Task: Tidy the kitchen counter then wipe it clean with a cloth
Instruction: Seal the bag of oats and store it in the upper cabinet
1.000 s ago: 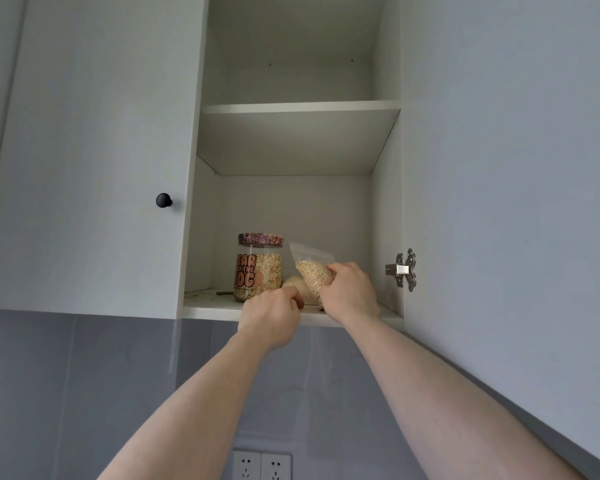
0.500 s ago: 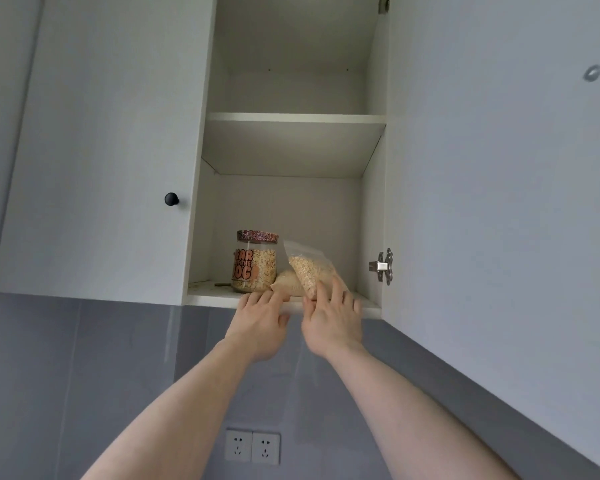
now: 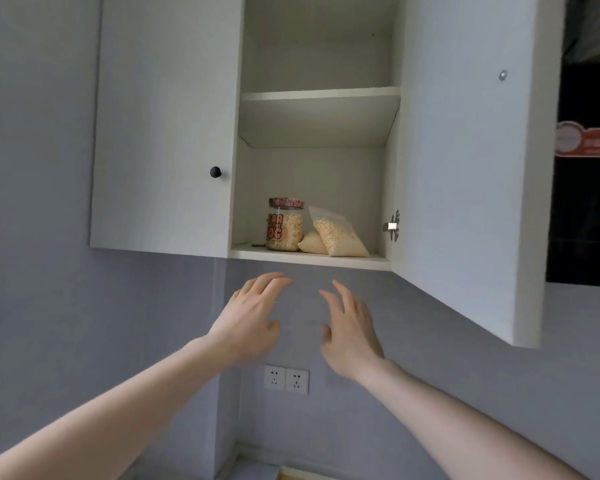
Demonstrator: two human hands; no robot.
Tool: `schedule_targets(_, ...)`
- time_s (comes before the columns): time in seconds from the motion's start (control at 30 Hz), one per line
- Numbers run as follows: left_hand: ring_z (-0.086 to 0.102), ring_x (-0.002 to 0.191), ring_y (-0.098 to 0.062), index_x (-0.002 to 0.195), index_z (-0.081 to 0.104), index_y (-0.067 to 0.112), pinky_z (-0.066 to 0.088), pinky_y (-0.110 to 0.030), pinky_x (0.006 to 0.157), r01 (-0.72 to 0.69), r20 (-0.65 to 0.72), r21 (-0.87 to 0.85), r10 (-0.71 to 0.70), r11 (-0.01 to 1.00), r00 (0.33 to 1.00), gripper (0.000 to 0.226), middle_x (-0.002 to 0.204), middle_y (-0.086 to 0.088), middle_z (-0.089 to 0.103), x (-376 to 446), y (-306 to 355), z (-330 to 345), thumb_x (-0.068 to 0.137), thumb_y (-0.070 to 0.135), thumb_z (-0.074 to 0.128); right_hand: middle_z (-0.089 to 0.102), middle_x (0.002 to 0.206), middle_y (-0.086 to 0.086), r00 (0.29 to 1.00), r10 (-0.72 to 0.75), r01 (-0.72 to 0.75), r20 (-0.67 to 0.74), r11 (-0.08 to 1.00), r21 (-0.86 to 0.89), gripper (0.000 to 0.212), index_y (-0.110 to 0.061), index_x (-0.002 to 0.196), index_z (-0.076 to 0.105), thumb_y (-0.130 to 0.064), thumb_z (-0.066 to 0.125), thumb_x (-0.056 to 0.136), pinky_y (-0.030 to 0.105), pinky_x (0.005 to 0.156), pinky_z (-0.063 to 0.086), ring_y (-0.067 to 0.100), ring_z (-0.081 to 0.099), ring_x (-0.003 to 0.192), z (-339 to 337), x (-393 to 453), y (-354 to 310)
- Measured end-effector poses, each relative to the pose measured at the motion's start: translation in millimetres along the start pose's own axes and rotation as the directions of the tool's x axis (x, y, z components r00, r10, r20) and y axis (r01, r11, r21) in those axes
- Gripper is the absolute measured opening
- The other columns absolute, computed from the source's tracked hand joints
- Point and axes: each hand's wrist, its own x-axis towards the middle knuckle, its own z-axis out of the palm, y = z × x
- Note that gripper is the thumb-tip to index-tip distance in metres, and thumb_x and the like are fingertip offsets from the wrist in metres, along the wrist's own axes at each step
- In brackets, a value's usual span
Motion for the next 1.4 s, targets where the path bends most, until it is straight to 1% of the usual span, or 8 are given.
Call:
schedule_targets(0.23,0.035,0.138,0.002,0.142,0.042,0.034,0.029,-0.021,0.113,-0.176,-0.281,-0.229,0.108,0.957,0.954,0.057,0.146,0.024,0.037,-62,105,-61,0.091,0.036,0.067,0.019,0.159,-0.007,0.983,-0.182,0.186,-0.04,0.965,0.184,0.055,-0.025,0.149,0.034,-0.012,0.052,0.098,0.029,0.118,0.03,0.011,0.023,0.147,-59,-89,7)
schedule_targets(0.37,0.042,0.136,-0.003,0.141,0.044,0.034,0.036,-0.028,0.112,-0.272,-0.364,-0.391,0.123,0.879,0.923,0.055,0.14,0.02,0.045,-74,181,-94,0.091,0.045,0.065,0.031,0.149,-0.008,0.981,-0.176,0.189,-0.083,0.962,0.194,0.047,-0.026,0.142,0.042,-0.014,0.055,0.099,0.027,0.111,0.037,0.011,0.034,0.142,-115,-124,25)
schedule_targets(0.47,0.042,0.135,0.002,0.145,0.04,0.036,0.037,-0.031,0.113,-0.26,-0.394,-0.421,0.083,0.869,0.915,0.064,0.141,0.022,0.044,-74,228,-106,0.089,0.054,0.067,0.035,0.138,-0.013,0.984,-0.134,0.157,-0.12,0.966,0.207,0.045,-0.026,0.137,0.046,-0.015,0.061,0.096,0.02,0.1,0.037,0.011,0.045,0.131,-152,-144,42)
schedule_targets(0.63,0.048,0.131,-0.005,0.146,0.034,0.036,0.042,-0.034,0.108,-0.142,-0.383,-0.393,-0.022,0.908,0.923,0.078,0.145,0.019,0.042,-63,268,-100,0.082,0.052,0.075,0.039,0.138,-0.013,0.969,-0.054,0.125,-0.241,0.948,0.293,0.053,-0.026,0.136,0.044,-0.011,0.068,0.091,0.025,0.095,0.049,0.007,0.047,0.126,-191,-164,57)
schedule_targets(0.9,0.062,0.109,-0.005,0.135,0.048,0.03,0.052,-0.036,0.096,-0.078,-0.416,-0.337,-0.074,0.938,0.906,0.058,0.126,0.02,0.062,-64,268,-102,0.083,0.029,0.073,0.039,0.143,-0.009,0.953,-0.074,0.168,-0.292,0.935,0.312,0.061,-0.026,0.14,0.04,-0.01,0.071,0.09,0.012,0.106,0.03,0.009,0.041,0.135,-210,-166,55)
schedule_targets(1.1,0.069,0.081,-0.005,0.109,0.06,0.028,0.056,-0.033,0.087,0.139,-0.394,-0.341,-0.276,0.93,0.877,0.024,0.1,0.016,0.071,-77,218,-124,0.088,0.017,0.066,0.03,0.155,-0.006,0.947,-0.141,0.236,-0.288,0.915,0.327,0.069,-0.022,0.148,0.036,-0.01,0.07,0.089,0.01,0.108,0.02,0.01,0.028,0.145,-205,-150,50)
schedule_targets(1.23,0.068,0.089,-0.017,0.101,0.067,0.023,0.053,-0.032,0.085,0.347,-0.39,-0.248,-0.421,0.904,0.819,0.012,0.097,0.012,0.071,-72,165,-133,0.088,0.02,0.067,0.024,0.161,-0.002,0.946,-0.17,0.258,-0.277,0.912,0.32,0.074,-0.018,0.152,0.034,-0.009,0.07,0.087,0.024,0.116,0.023,0.014,0.022,0.15,-189,-129,43)
schedule_targets(1.4,0.063,0.095,-0.026,0.097,0.07,0.024,0.055,-0.037,0.083,0.495,-0.381,-0.254,-0.557,0.831,0.738,0.011,0.1,0.009,0.073,-53,99,-124,0.089,0.028,0.065,0.017,0.165,-0.003,0.944,-0.187,0.263,-0.273,0.923,0.28,0.079,-0.02,0.155,0.03,-0.009,0.068,0.087,0.026,0.117,0.023,0.014,0.013,0.153,-164,-86,30)
